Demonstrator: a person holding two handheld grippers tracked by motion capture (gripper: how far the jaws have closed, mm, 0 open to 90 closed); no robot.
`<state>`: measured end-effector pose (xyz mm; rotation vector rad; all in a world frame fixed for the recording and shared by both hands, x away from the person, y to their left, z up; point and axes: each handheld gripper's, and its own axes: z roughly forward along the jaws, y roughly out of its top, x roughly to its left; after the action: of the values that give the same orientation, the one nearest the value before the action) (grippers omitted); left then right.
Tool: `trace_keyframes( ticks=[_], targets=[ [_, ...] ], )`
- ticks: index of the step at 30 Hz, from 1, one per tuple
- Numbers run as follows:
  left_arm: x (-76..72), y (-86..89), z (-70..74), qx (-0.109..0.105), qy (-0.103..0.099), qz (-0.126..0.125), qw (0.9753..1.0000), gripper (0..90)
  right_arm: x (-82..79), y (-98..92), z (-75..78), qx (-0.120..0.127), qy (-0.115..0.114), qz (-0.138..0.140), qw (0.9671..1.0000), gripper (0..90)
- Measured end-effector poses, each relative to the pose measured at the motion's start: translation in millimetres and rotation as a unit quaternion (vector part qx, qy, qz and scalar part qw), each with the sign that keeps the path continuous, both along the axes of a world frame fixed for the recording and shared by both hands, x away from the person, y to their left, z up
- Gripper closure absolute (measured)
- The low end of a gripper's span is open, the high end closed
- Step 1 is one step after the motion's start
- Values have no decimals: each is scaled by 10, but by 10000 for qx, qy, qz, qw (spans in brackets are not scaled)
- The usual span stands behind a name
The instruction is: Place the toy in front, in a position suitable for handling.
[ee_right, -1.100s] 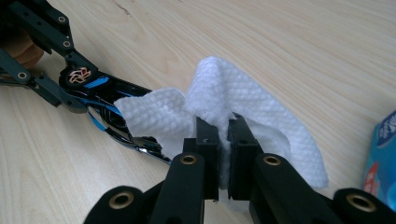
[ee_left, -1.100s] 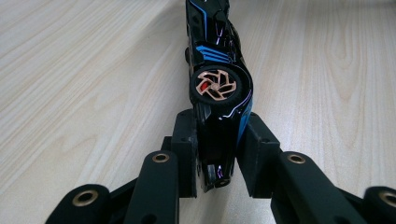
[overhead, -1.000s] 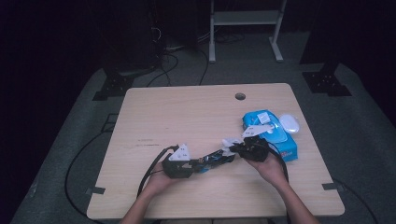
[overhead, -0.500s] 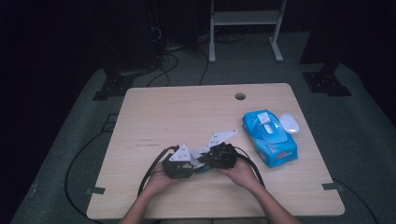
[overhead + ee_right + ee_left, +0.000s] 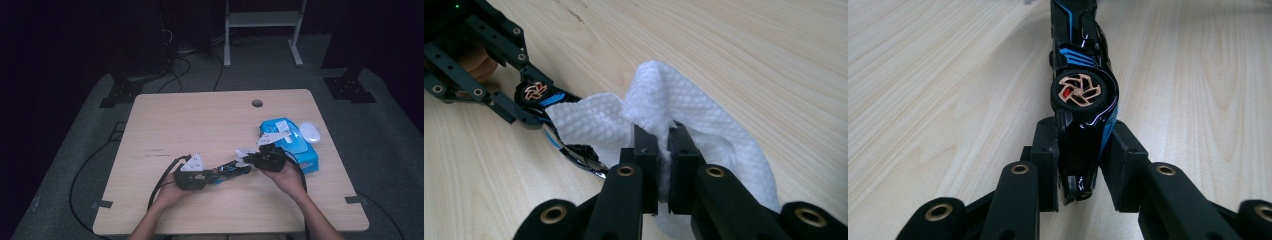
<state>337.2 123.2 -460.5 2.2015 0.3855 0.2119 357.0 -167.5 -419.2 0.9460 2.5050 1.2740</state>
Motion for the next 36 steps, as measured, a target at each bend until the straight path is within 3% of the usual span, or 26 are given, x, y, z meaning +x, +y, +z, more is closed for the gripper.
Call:
trace_keyframes(
  ticks=[6,10,13,17,18,31,34,36],
  targets=[
    [19,31,17,-151,116,112,9998,680,-16,25,-7,-23,-64,13,10000,849],
    [26,74,55,-313,257,180,9990,605,-35,30,-5,-68,-98,17,9999,849],
    [55,106,110,-430,471,217,9977,538,-52,29,-3,-84,-126,45,9999,849],
    [89,149,199,-678,607,250,9955,510,-68,29,-8,-103,-183,60,9998,849],
    [112,157,213,-708,718,257,9946,507,-71,29,-10,-89,-188,52,9998,848],
    [271,94,275,-852,1209,477,9879,461,-83,17,-32,-36,-264,80,9996,848],
    [287,94,266,-752,1255,539,9878,458,-85,15,-34,-30,-265,85,9996,848],
    [298,92,243,-791,1390,576,9854,450,-93,14,-35,-35,-289,88,9995,848]
  ],
)
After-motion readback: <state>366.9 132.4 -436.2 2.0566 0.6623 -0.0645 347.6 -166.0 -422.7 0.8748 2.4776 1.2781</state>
